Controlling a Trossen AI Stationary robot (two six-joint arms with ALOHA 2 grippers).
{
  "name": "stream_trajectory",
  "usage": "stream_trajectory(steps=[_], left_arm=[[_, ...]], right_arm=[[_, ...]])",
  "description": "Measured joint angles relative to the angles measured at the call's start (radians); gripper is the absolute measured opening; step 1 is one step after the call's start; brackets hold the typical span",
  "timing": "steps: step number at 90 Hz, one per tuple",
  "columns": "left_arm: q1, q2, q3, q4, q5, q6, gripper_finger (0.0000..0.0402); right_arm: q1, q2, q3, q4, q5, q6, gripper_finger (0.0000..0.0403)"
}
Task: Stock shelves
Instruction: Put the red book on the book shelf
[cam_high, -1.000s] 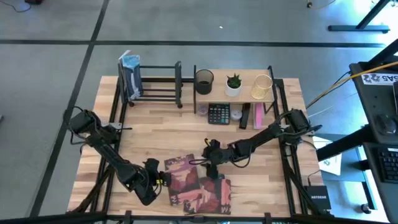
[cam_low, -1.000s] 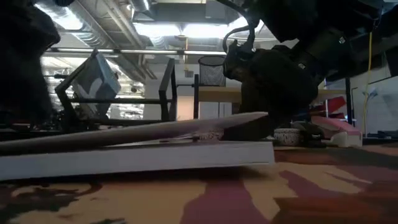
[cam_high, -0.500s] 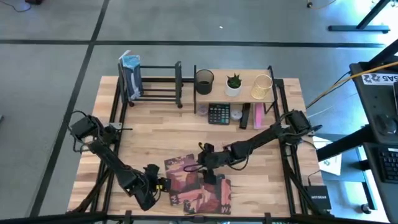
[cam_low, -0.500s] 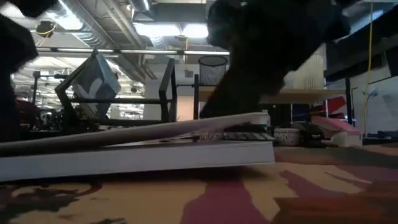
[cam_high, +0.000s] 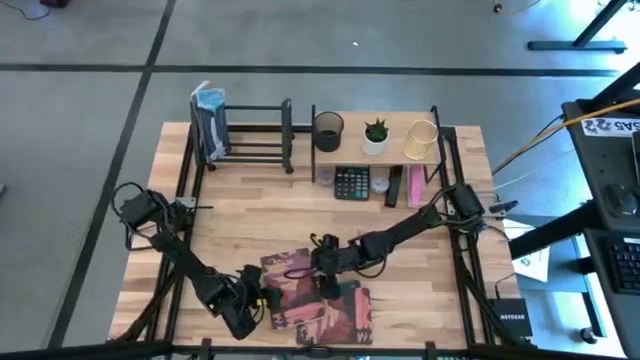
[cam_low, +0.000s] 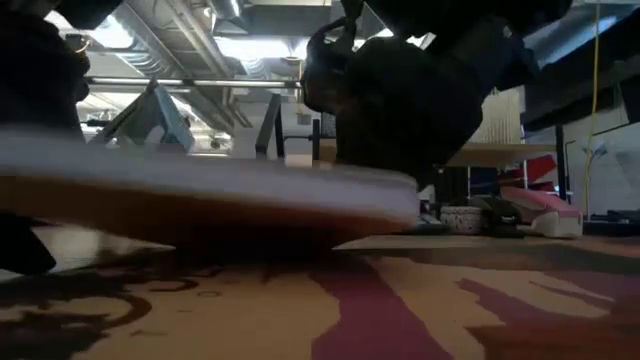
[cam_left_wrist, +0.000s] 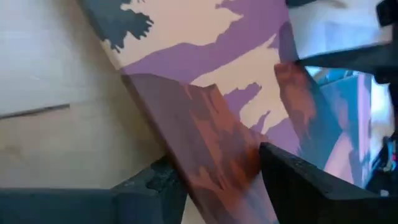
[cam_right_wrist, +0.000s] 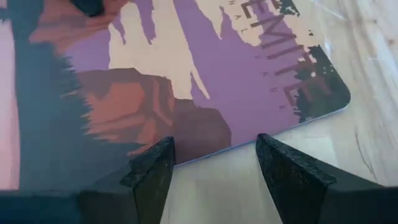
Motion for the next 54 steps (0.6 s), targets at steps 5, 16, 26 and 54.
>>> stream_trajectory(steps=[5, 16, 26, 54], left_arm=[[0.001, 0.000, 0.000, 0.004, 0.001, 0.007, 0.0140], [-0.007, -0.001, 0.000, 0.006, -0.003, 0.019, 0.0103], [-0.023, -0.003, 0.000, 0.008, -0.024, 0.015, 0.0064], [-0.032, -0.005, 0.001, -0.007, -0.093, 0.020, 0.0006]], right_arm=[[0.000, 0.001, 0.004, -0.004, 0.001, -0.007, 0.0218], [0.000, 0.001, 0.007, -0.009, 0.005, -0.014, 0.0218], [0.002, 0.002, -0.002, 0.001, 0.016, -0.013, 0.0218], [0.002, -0.008, -0.002, -0.028, 0.060, -0.021, 0.0218]])
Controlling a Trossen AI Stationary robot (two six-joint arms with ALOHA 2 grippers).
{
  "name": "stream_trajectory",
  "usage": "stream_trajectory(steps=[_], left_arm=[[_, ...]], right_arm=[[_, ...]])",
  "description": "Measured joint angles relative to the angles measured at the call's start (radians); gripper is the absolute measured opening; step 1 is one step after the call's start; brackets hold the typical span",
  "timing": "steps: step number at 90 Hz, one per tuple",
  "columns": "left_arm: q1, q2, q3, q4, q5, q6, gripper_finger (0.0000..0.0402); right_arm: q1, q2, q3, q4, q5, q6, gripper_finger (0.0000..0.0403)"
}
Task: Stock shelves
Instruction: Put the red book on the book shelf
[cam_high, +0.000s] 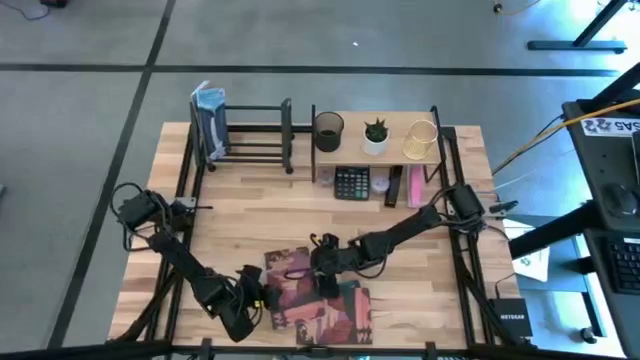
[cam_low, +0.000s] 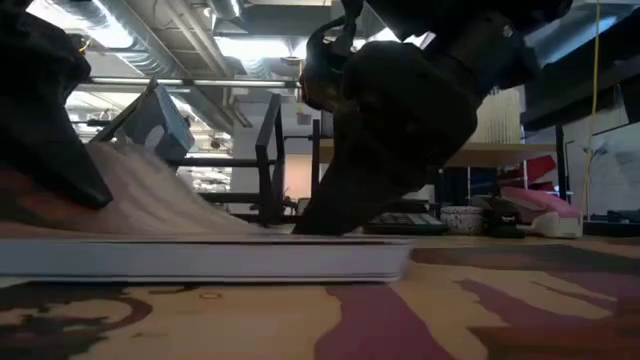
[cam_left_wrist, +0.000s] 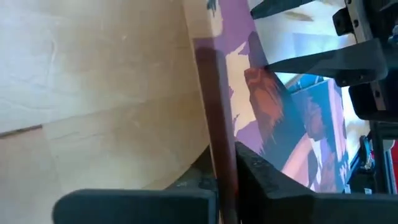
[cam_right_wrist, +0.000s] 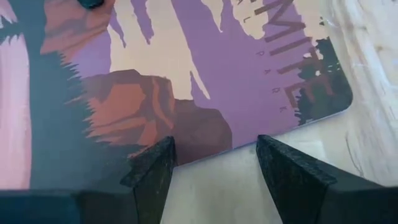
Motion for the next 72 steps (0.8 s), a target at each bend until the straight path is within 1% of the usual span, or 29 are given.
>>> stream_trajectory(steps=[8, 20, 29, 33, 43, 50, 57, 65, 72], left_arm=[[0.001, 0.000, 0.000, -0.009, -0.011, 0.005, 0.0005], [0.001, -0.006, 0.000, -0.018, -0.048, 0.036, 0.0004], [0.001, -0.039, 0.001, -0.041, -0.062, 0.073, 0.0004], [0.001, -0.066, 0.008, -0.090, -0.081, 0.091, 0.0003], [0.009, -0.145, 0.074, -0.311, -0.152, 0.148, 0.0001], [0.022, -0.201, 0.149, -0.545, -0.216, 0.181, 0.0001], [0.050, -0.239, 0.239, -0.804, -0.306, 0.219, 0.0001], [0.105, -0.264, 0.352, -1.074, -0.426, 0.284, 0.0000], [0.170, -0.269, 0.427, -1.263, -0.522, 0.378, 0.0000]], right_arm=[[0.001, -0.019, 0.001, -0.069, 0.064, -0.021, 0.0218], [0.000, -0.062, -0.001, -0.226, 0.182, -0.050, 0.0218], [0.001, -0.102, -0.020, -0.330, 0.250, -0.051, 0.0218], [0.000, -0.117, -0.032, -0.363, 0.278, -0.046, 0.0218], [0.006, -0.152, -0.075, -0.420, 0.338, -0.001, 0.0218], [0.013, -0.166, -0.112, -0.414, 0.356, 0.046, 0.0218], [0.020, -0.174, -0.142, -0.400, 0.361, 0.091, 0.0218], [0.028, -0.176, -0.169, -0.358, 0.373, 0.113, 0.0218], [0.039, -0.177, -0.177, -0.333, 0.374, 0.115, 0.0218]])
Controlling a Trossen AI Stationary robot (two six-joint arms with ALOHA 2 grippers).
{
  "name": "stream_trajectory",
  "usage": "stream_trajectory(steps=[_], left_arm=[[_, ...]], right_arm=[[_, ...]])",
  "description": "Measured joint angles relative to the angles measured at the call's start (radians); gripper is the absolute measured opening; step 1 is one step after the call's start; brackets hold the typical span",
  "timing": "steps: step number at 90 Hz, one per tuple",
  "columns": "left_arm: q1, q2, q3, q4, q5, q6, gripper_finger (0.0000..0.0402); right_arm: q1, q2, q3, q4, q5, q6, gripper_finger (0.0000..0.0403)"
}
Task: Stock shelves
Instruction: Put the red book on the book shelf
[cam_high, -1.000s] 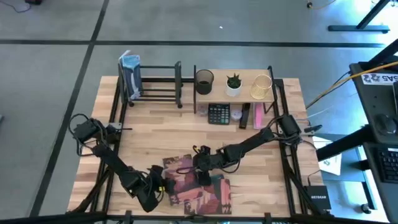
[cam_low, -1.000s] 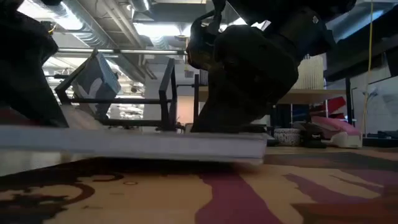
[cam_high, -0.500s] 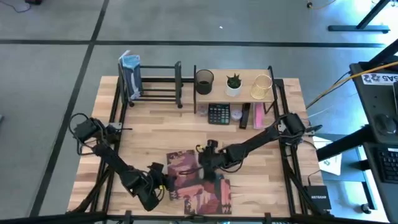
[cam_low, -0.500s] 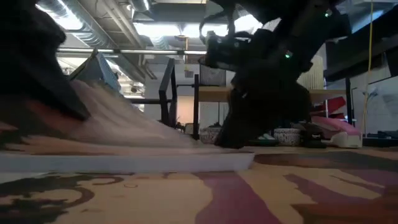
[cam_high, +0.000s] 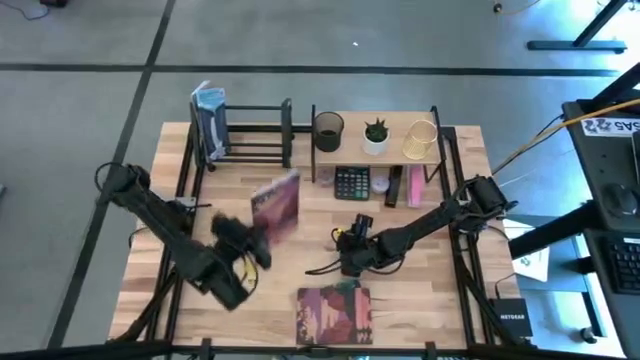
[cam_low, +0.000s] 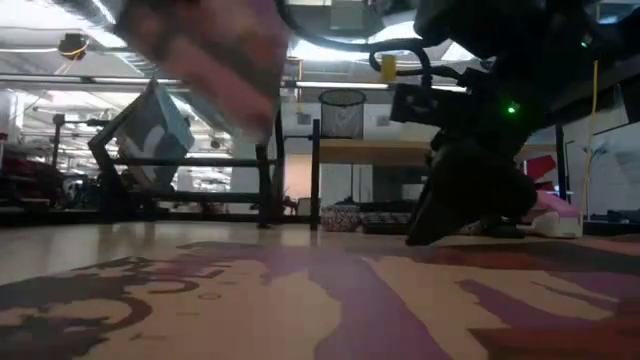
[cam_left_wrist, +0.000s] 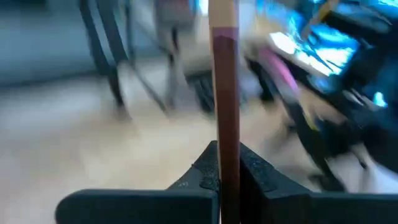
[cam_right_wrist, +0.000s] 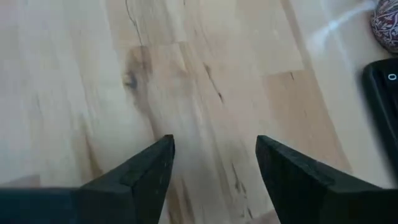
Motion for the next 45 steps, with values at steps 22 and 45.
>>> stream_trajectory(steps=[22, 45], left_arm=[[0.322, -0.038, 0.054, -0.124, -0.083, 0.370, 0.0000], [0.675, -0.124, -0.028, -0.123, 0.051, 0.325, 0.0000]], right_arm=[[0.027, 0.004, -0.004, 0.071, -0.017, -0.002, 0.0218], [0.054, 0.004, -0.002, 0.079, -0.027, 0.003, 0.0218]])
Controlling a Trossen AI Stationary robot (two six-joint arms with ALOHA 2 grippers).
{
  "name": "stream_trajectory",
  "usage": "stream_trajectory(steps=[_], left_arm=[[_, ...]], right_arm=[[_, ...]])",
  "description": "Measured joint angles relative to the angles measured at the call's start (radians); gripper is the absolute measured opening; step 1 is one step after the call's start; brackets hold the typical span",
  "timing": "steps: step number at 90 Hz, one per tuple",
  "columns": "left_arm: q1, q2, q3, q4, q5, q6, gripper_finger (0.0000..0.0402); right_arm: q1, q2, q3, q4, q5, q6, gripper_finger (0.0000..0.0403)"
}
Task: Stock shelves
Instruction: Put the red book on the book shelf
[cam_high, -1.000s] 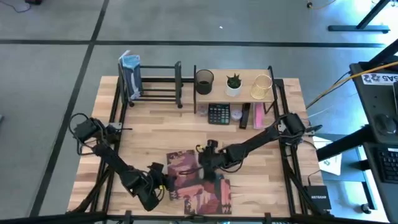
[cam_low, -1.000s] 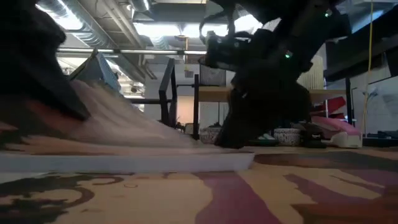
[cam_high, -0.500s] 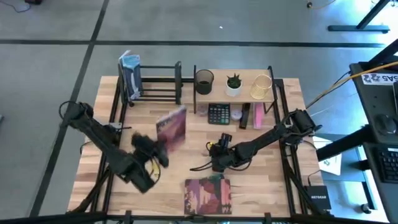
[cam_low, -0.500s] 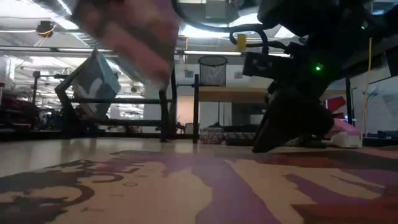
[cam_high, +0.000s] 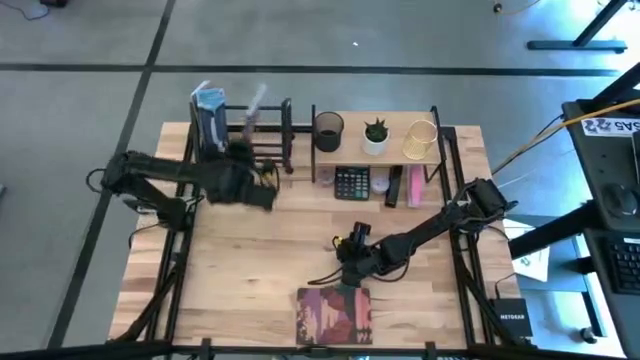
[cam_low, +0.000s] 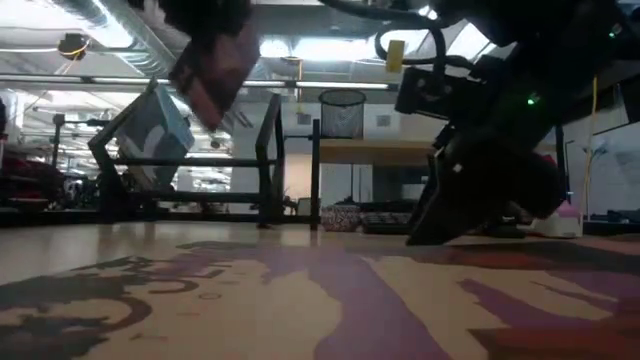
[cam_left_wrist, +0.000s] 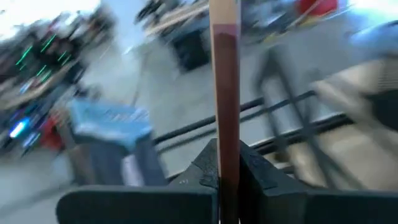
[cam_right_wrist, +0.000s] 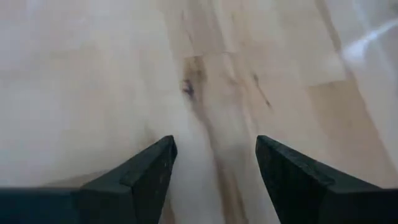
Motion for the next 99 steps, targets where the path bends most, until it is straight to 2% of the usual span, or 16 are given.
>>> stream_trajectory(steps=[13, 22, 33, 48, 56, 75, 99], left_arm=[[0.135, -0.063, -0.072, 0.050, 0.010, -0.033, 0.0000], [0.199, -0.101, -0.124, 0.159, 0.017, 0.031, 0.0000], [0.268, -0.142, -0.172, 0.339, 0.052, 0.181, 0.0000], [0.402, -0.150, -0.222, 0.594, 0.175, 0.454, 0.0000], [0.475, -0.151, -0.251, 0.710, 0.224, 0.535, 0.0000], [0.602, -0.152, -0.334, 0.905, 0.325, 0.599, 0.0000], [0.645, -0.150, -0.399, 0.926, 0.342, 0.556, 0.0034]], right_arm=[[0.000, 0.000, 0.000, 0.001, 0.000, 0.001, 0.0218], [0.000, 0.000, 0.000, 0.005, 0.000, -0.008, 0.0218], [0.000, 0.000, 0.000, 0.015, -0.007, -0.009, 0.0218], [0.000, 0.000, 0.000, 0.018, -0.009, -0.009, 0.0218], [0.000, 0.000, 0.000, 0.018, -0.009, -0.009, 0.0218], [0.013, 0.000, 0.000, 0.023, -0.019, -0.007, 0.0218], [0.011, 0.000, 0.001, 0.030, -0.034, -0.013, 0.0218]])
